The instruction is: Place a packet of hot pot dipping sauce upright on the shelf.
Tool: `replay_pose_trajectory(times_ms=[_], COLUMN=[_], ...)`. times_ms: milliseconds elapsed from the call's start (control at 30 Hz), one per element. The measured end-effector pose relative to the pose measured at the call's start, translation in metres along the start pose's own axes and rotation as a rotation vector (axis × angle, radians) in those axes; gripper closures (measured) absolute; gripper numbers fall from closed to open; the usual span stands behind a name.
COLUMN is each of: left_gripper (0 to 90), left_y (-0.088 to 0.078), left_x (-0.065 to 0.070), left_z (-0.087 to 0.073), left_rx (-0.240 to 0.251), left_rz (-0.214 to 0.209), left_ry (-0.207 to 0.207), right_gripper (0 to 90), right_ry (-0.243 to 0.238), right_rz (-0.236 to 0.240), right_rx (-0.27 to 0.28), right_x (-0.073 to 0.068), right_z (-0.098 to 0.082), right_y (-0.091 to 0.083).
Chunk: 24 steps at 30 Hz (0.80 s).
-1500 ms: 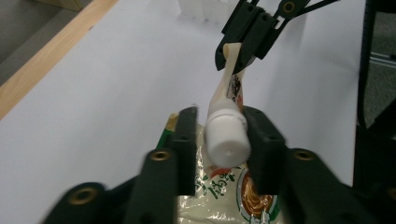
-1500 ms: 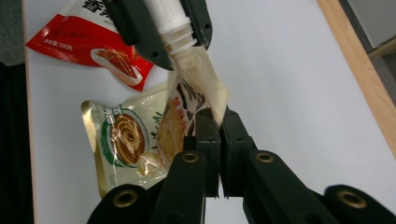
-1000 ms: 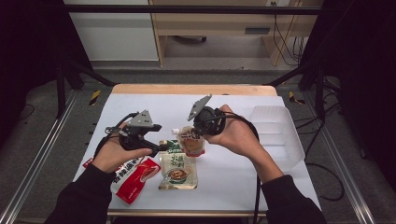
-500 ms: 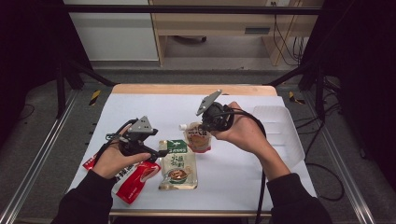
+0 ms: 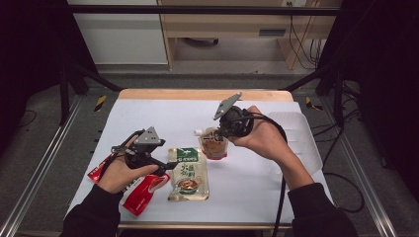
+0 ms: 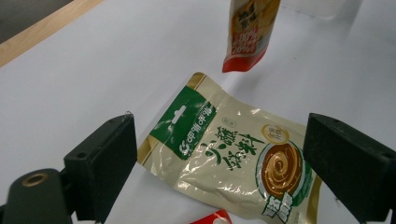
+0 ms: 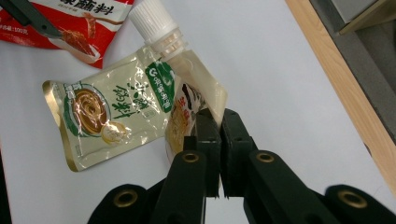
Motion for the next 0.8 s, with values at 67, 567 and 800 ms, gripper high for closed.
replay_pose_trajectory(times_ms=[67,567,800], left_gripper=[10.2,8.8,8.6], left_y=[0.0,-0.002,-0.009], left_x=[-0.001,-0.008,-0.014], left_z=[-0.001,-0.017,-0.029], left_rx=[0.002,0.001,0.008], left_rz=[-0.001,0.018,0.046], left_ry=[-0.007,-0.063,-0.083], right_gripper=[88.5,88.5,88.5], right_ry=[0.002,0.029,0.051], right_rz=[-0.004,-0.052,-0.086], right_rx=[0.001,0.017,0.016], right_x=[0.001,0.021,0.032], right_z=[0.0,-0.017,-0.028], right_y=[-0.002,-0.047,-0.064])
Point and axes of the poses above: each handheld gripper's, and its own axes: y roughly forward along the jaws, z roughly out of its top, x roughly to its right, the point moved 2 cm from there along y, roughly forward along the jaws, and after that the axes turned 13 degrees about -y, right-handed, at the moved point
